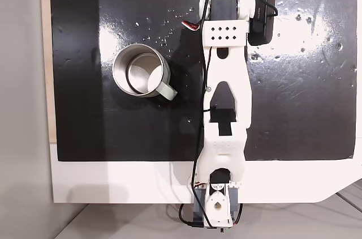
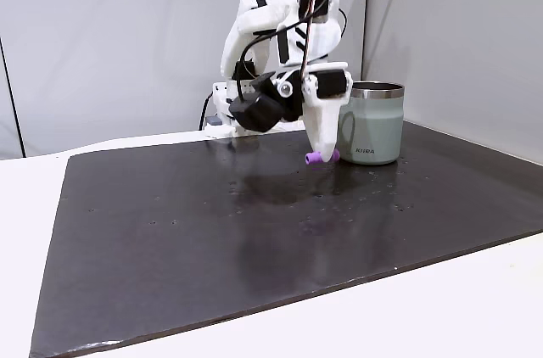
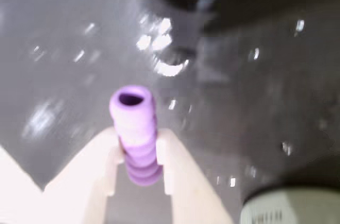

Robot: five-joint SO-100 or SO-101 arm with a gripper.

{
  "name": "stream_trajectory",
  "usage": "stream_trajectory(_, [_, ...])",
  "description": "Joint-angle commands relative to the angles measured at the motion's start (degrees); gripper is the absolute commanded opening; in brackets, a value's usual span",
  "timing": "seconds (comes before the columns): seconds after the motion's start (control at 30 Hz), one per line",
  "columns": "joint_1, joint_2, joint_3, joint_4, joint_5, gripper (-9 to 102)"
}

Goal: Grasp a pengrip and put it in the cup.

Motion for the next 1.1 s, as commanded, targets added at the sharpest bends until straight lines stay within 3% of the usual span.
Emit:
stream_trajectory(0.0, [-0.7,10.0,2.4,0.9,0.7,0])
stream_trajectory(0.5, [-7.3,29.4,12.8,1.5,-0.8,0])
stream_trajectory(1.07, [-21.4,38.7,21.5,1.5,-6.8,0])
